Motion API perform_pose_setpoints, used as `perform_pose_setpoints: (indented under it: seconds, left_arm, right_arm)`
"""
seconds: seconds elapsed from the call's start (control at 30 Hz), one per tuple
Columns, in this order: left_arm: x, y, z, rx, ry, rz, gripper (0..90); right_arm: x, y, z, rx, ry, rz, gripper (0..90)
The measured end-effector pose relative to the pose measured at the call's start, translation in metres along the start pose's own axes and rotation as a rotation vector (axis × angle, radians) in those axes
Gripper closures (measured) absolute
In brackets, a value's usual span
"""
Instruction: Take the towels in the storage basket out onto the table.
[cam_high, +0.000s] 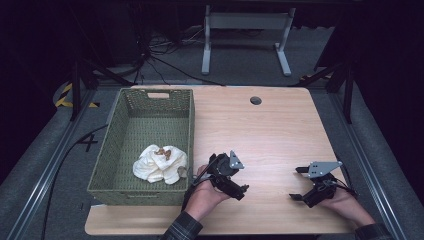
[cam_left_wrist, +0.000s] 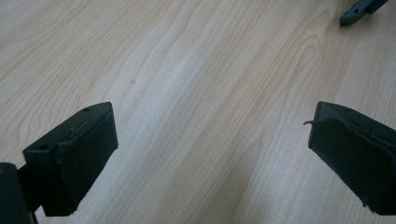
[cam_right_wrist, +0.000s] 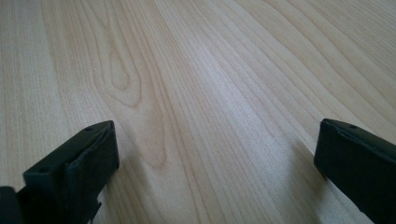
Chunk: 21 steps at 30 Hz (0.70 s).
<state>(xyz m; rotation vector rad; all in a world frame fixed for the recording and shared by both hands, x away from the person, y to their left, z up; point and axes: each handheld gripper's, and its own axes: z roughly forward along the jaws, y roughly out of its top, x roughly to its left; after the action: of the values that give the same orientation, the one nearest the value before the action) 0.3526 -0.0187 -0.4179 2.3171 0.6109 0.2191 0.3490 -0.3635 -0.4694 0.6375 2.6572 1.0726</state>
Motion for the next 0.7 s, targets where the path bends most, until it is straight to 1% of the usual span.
perform_pose_setpoints:
  seconds: [0.1,0.13,0.23,0.43,0.53,0.6,0.7]
  left_arm:
    - [0.000,0.002,-0.002,-0.007,-0.005,0.000,1.8]
    - [0.000,0.003,-0.003,-0.004,-0.004,0.009,1.8]
    - [0.000,0.006,-0.007,-0.003,-0.012,0.006,1.9]
    - [0.001,0.011,-0.013,-0.011,-0.016,0.011,2.1]
    - [0.003,0.014,-0.016,-0.020,-0.034,0.002,2.1]
    - [0.004,0.016,-0.018,-0.024,-0.035,0.000,2.1]
    - [0.004,0.017,-0.021,-0.036,-0.043,-0.014,2.1]
  right_arm:
    - [0.000,0.000,0.000,0.000,0.001,0.000,0.0]
    - [0.000,0.000,0.000,0.000,0.000,0.000,0.0]
    - [0.000,0.000,0.000,0.000,0.000,0.000,0.0]
    - [0.000,0.000,0.000,0.000,-0.001,0.000,0.0]
    - [0.000,0.000,0.000,0.000,-0.002,0.002,0.0]
    - [0.000,0.000,0.000,0.000,-0.002,0.002,0.0]
    - [0.000,0.000,0.000,-0.001,-0.002,0.002,0.0]
